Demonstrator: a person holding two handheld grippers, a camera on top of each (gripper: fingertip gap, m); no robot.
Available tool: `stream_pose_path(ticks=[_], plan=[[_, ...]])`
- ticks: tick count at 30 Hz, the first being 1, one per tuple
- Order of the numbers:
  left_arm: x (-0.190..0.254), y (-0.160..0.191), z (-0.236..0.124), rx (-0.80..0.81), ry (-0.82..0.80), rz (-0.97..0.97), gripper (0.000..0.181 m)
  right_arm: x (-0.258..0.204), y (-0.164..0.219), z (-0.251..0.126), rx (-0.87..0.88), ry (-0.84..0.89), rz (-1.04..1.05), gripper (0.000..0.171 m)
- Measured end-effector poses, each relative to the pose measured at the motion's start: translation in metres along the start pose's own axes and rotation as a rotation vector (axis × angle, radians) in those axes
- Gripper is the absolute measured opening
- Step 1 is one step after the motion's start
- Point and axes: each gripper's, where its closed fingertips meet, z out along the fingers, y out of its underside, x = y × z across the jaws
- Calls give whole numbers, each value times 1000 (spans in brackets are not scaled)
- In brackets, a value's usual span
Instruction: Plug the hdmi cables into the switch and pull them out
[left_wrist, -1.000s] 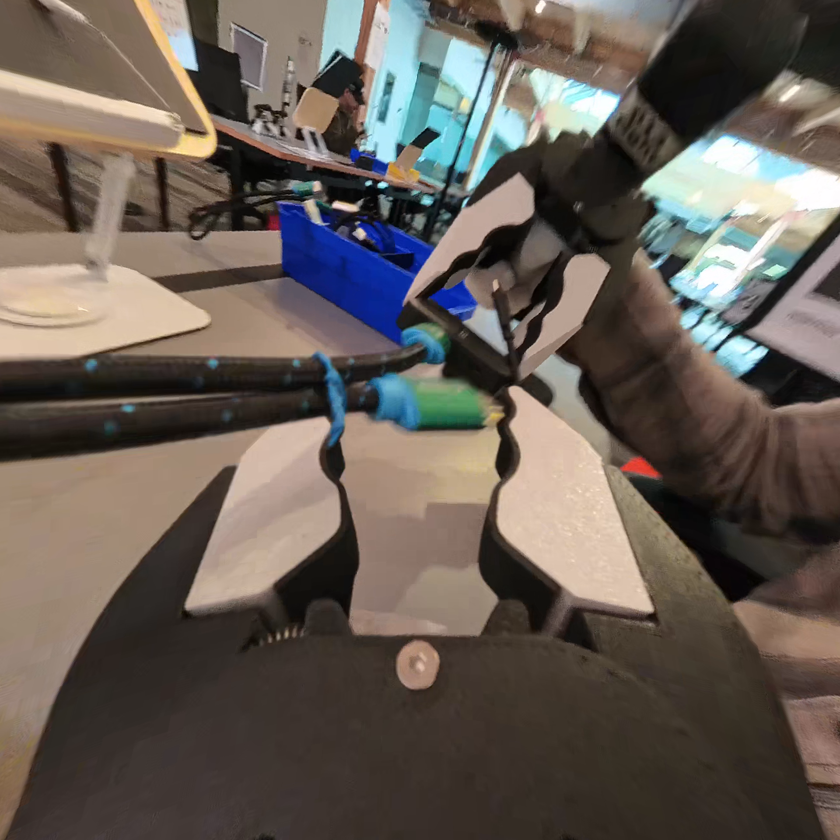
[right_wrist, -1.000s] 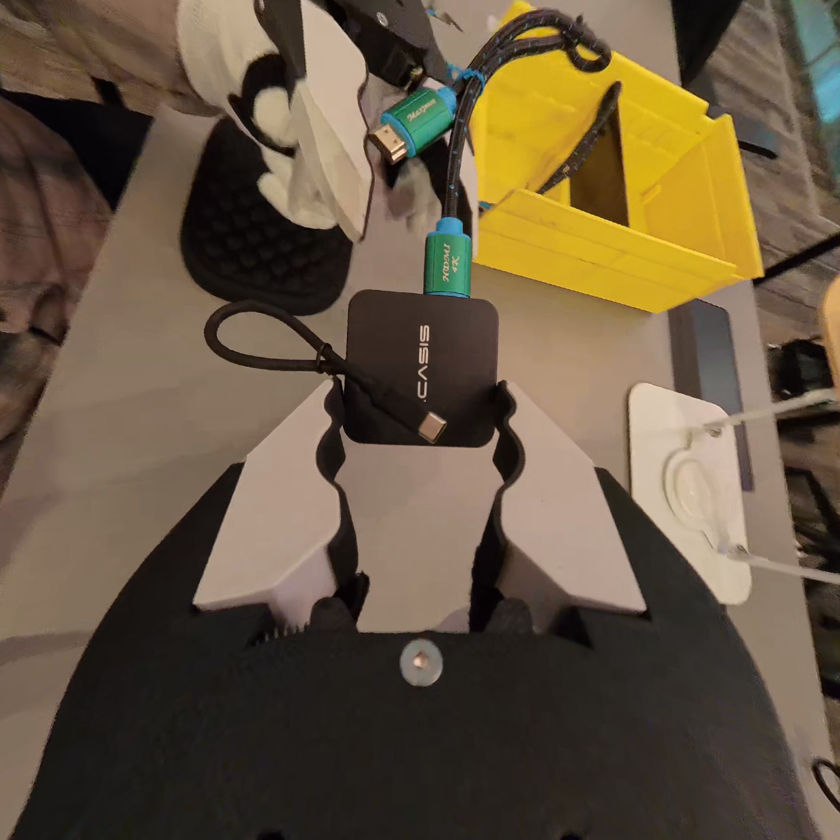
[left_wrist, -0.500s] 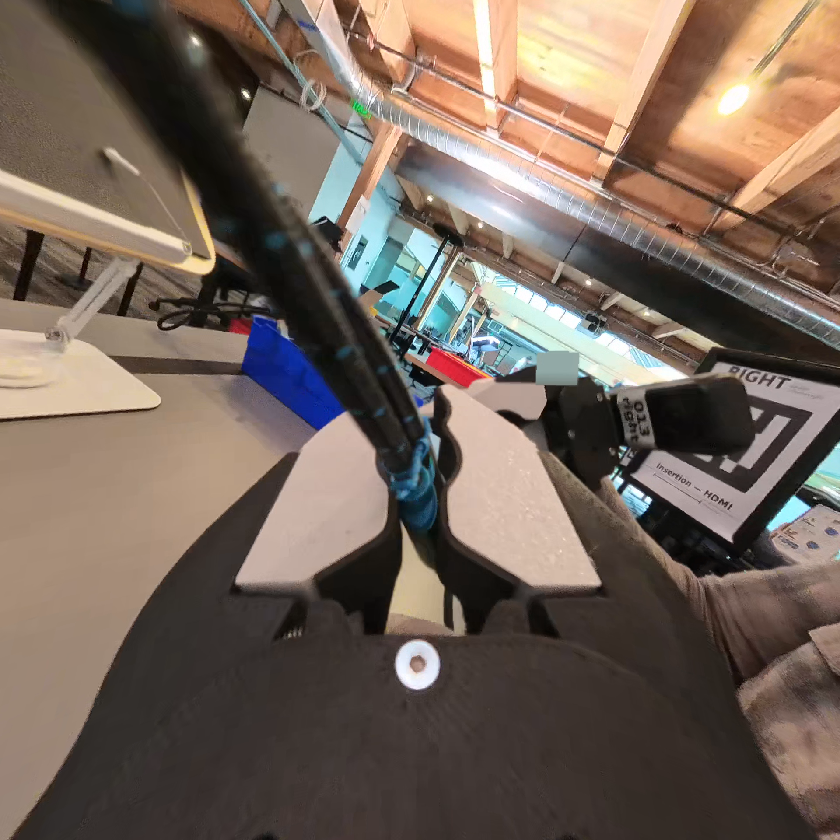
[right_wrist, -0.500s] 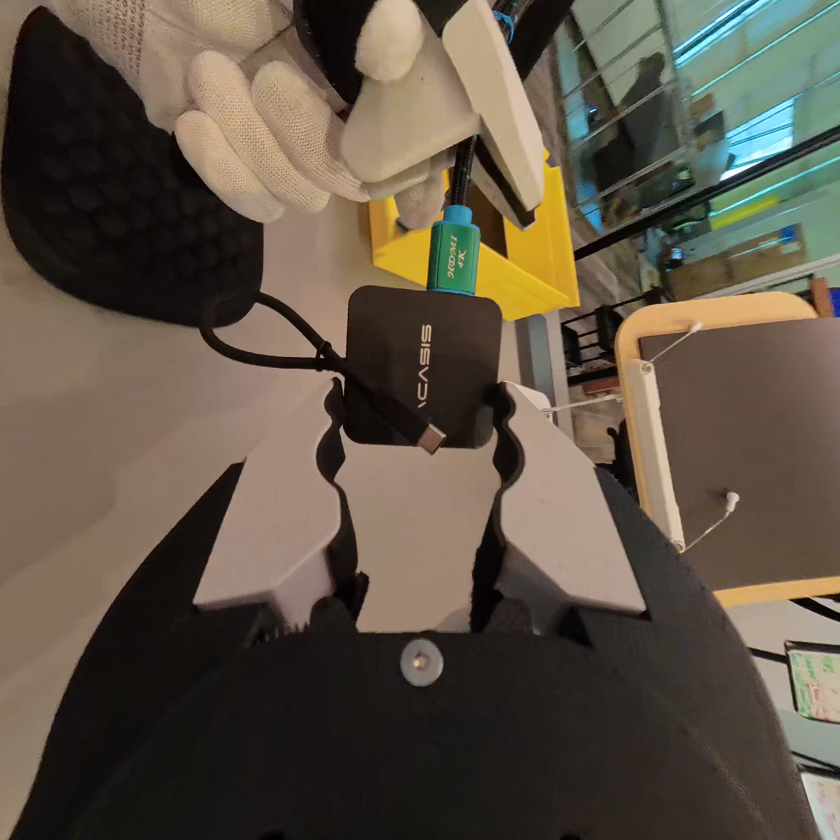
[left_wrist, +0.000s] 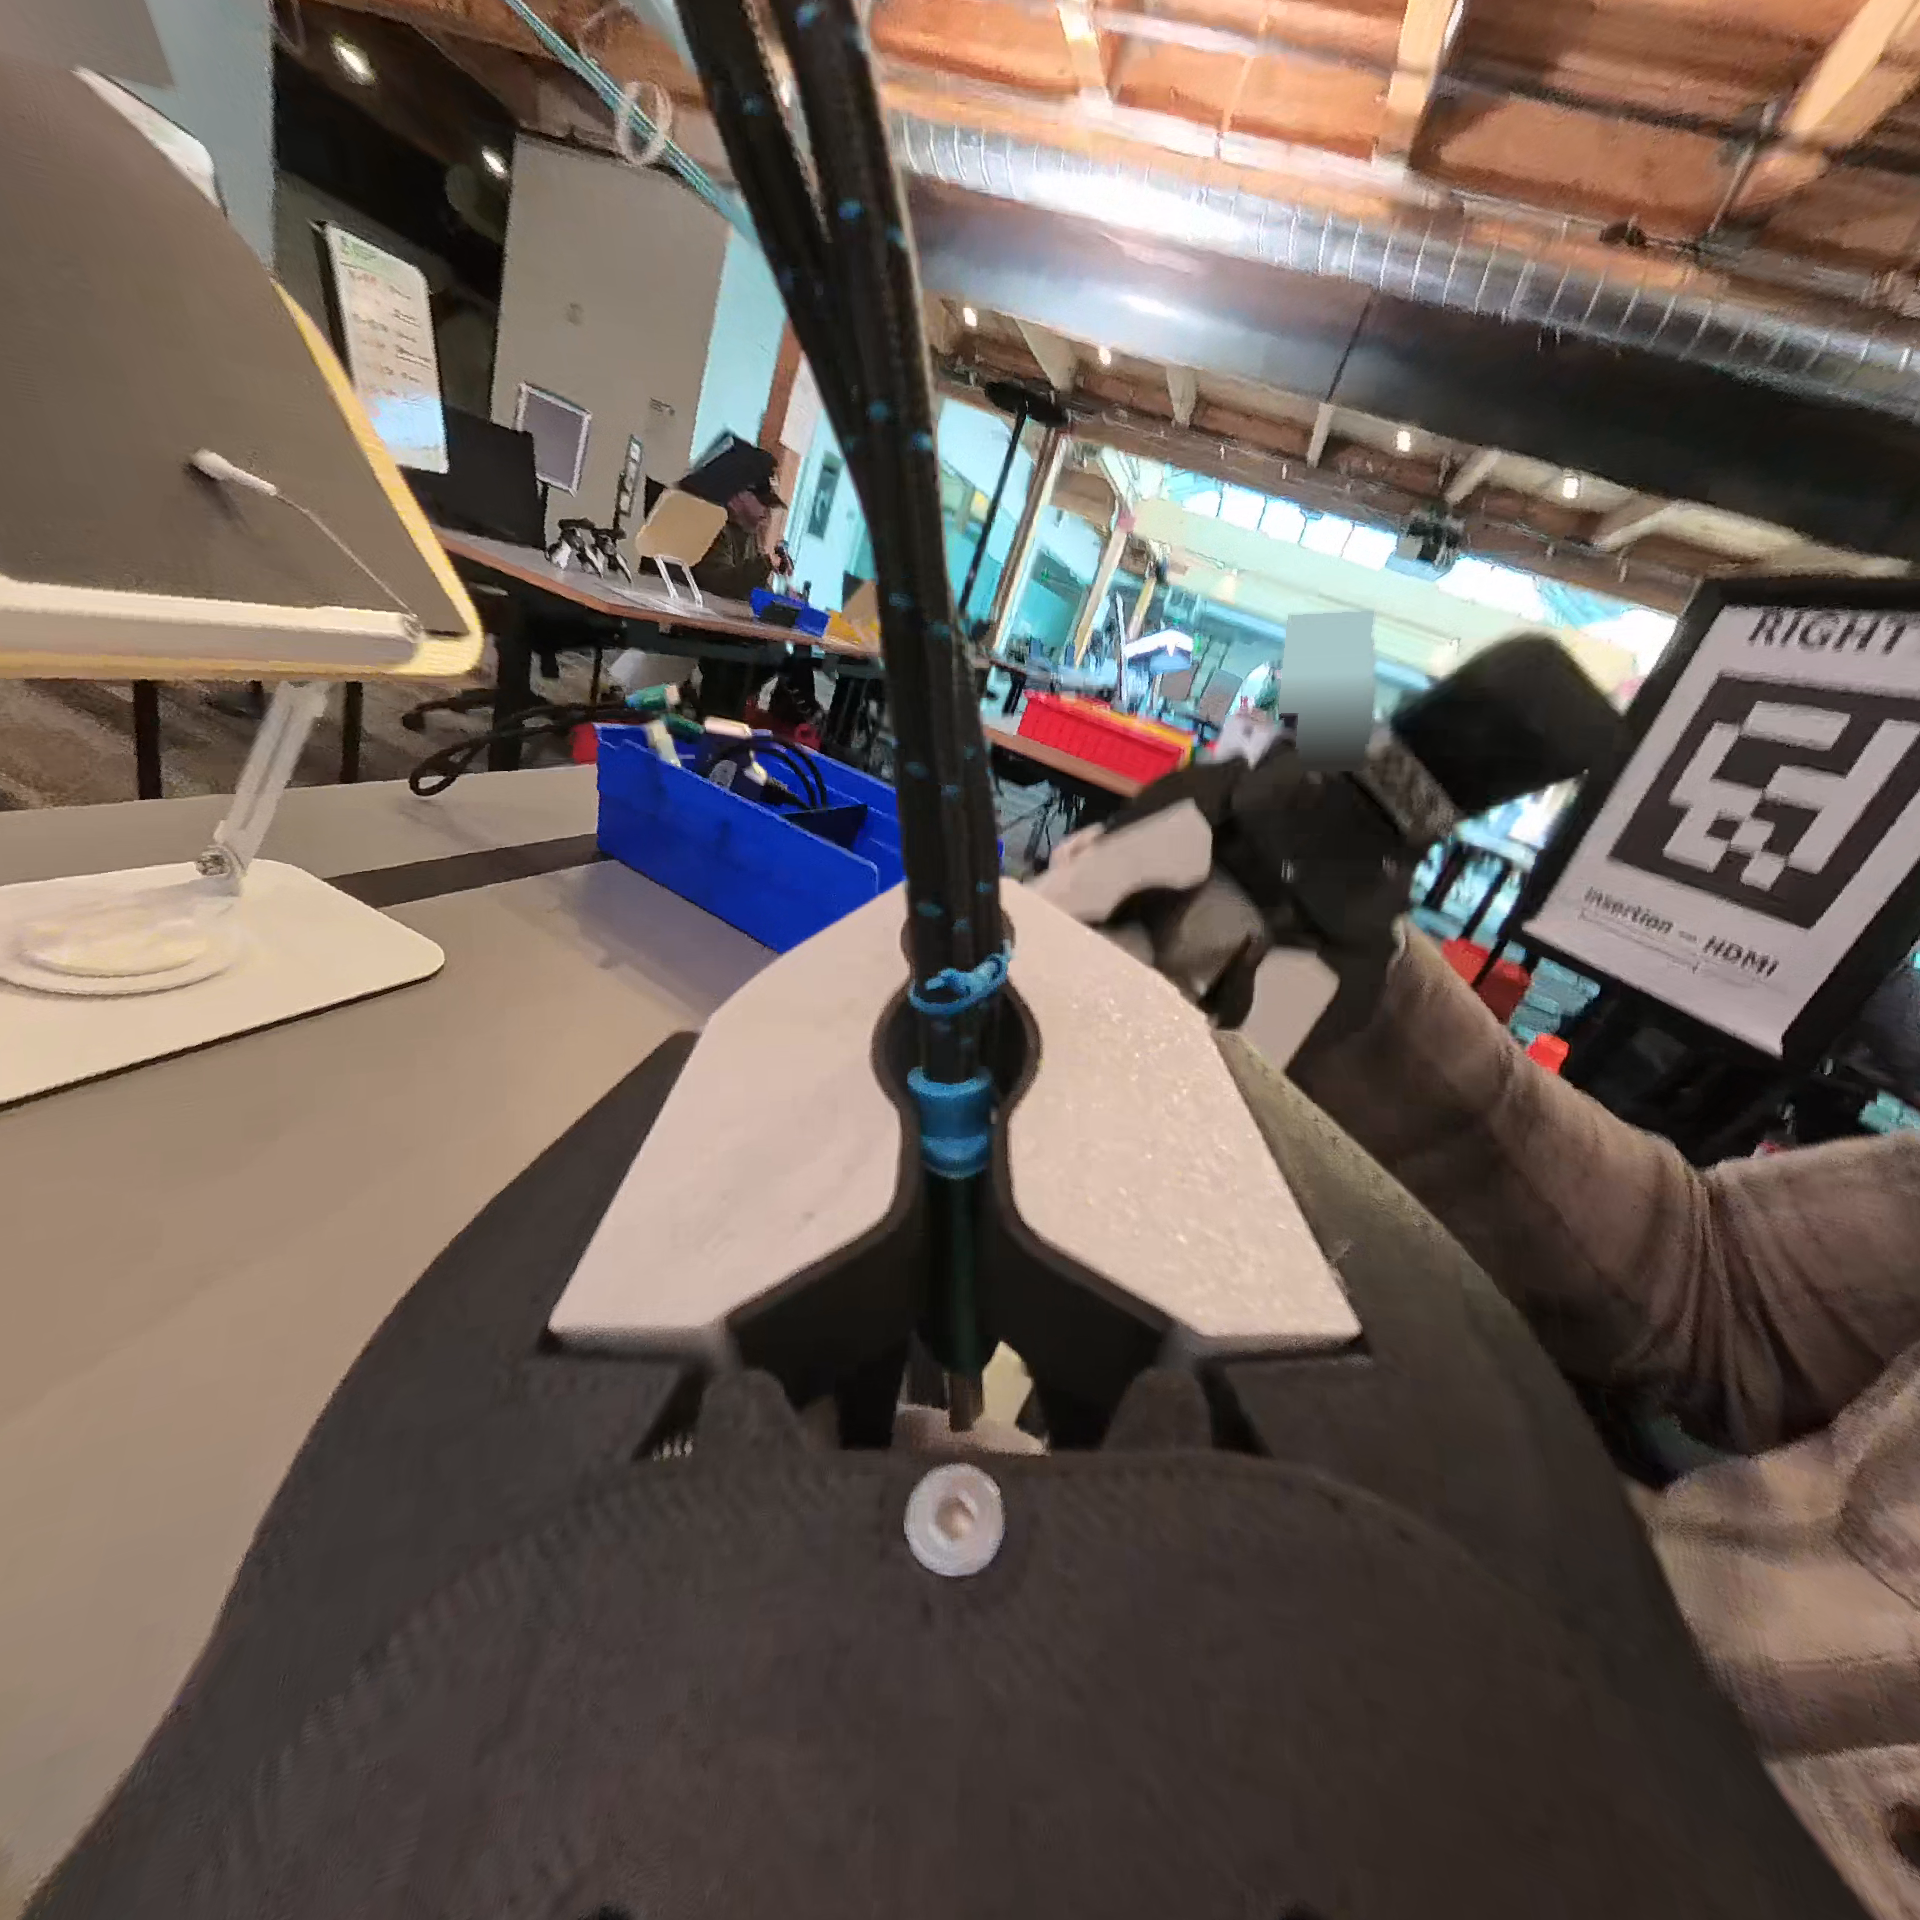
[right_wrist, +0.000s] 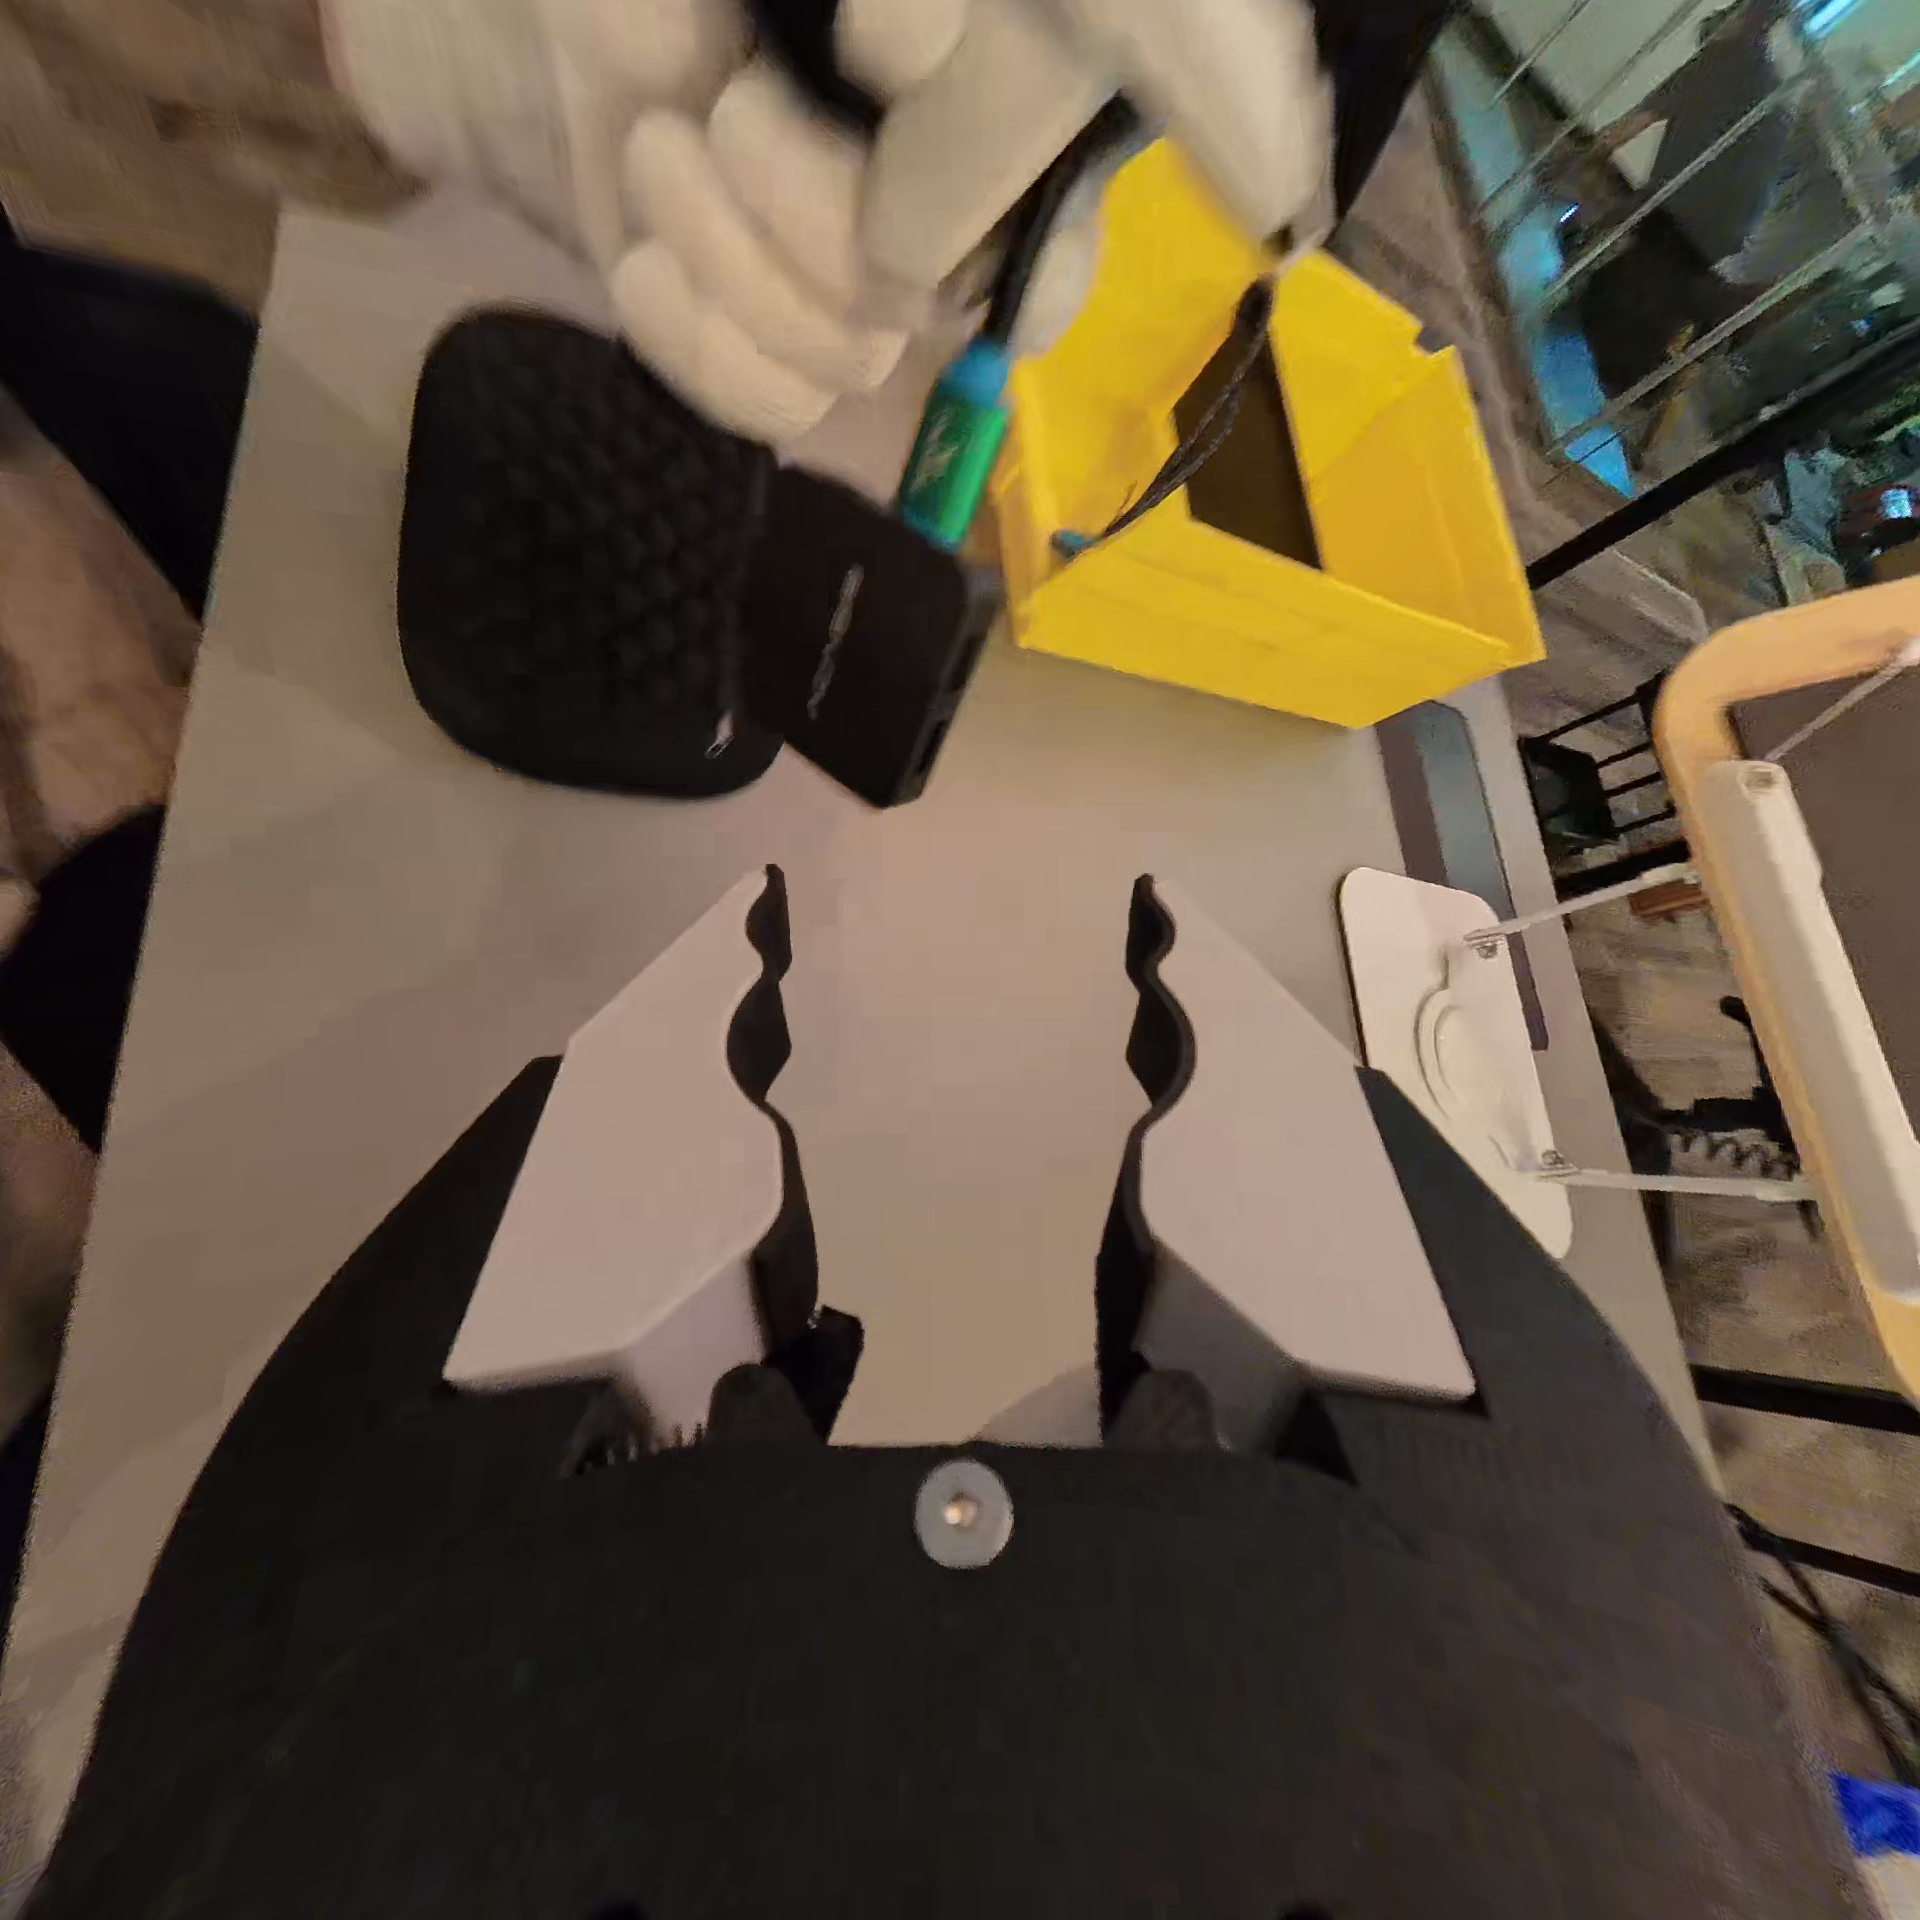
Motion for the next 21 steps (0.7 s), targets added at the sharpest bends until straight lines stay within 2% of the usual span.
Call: stream_pose_path(ticks=[5,9,13,14,15,16,21], plan=[[31,27,19,-160,73,149,6,30,-63,-31,379,58,250,52],[62,55,33,-276,146,281,6,23,-93,-30,577,-48,394,48],[69,71,38,-335,151,335,6,-2,-107,-20,633,-168,368,34],[68,73,38,-341,146,338,6,-7,-111,-20,648,-190,363,26],[67,74,37,-344,151,336,6,-10,-114,-21,669,-213,365,10],[68,74,36,-347,160,337,6,-10,-116,-22,681,-225,372,5],[66,75,36,-361,136,364,6,-10,-116,-22,688,-219,365,3]])
